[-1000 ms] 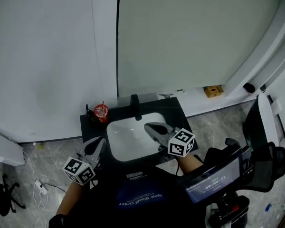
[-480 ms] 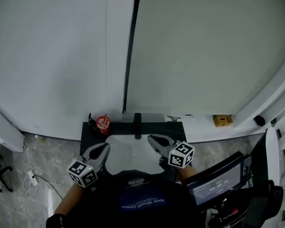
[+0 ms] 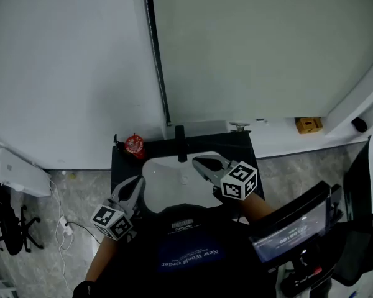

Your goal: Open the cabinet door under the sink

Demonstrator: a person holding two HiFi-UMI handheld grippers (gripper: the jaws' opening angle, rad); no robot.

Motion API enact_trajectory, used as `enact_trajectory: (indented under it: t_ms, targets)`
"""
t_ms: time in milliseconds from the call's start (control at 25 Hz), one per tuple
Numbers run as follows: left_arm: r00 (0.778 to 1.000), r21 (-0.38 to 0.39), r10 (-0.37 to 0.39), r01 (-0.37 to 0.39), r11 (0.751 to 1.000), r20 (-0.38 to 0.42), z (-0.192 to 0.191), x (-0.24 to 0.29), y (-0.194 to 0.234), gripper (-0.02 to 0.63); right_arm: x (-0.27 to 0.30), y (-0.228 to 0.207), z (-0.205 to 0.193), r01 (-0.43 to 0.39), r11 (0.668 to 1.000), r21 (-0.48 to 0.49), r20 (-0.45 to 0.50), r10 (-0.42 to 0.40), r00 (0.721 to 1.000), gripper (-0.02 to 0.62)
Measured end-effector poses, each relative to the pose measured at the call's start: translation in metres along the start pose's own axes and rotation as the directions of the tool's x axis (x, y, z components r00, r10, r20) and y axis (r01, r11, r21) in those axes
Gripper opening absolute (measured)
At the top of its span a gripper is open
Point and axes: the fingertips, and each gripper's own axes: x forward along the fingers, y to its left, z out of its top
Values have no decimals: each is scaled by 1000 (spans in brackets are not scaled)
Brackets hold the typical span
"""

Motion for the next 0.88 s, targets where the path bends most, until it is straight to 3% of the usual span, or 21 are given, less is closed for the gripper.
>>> enact_trajectory:
  t_ms: [120, 400, 880]
  targets:
    - [1000, -23, 18, -18, 1000, -3, -3, -6, 9, 2, 4, 3, -4, 0, 1000, -1, -12, 0, 1000, -2]
    - [1000, -16, -30, 30, 999, -4, -3, -2, 3, 2, 2, 13, 1, 13, 1000, -17, -14, -14, 1000, -2]
    - [999, -21, -38, 38, 999, 0, -4, -10, 8, 2, 4, 19, 1, 24, 999, -30, -17, -25, 1000, 0]
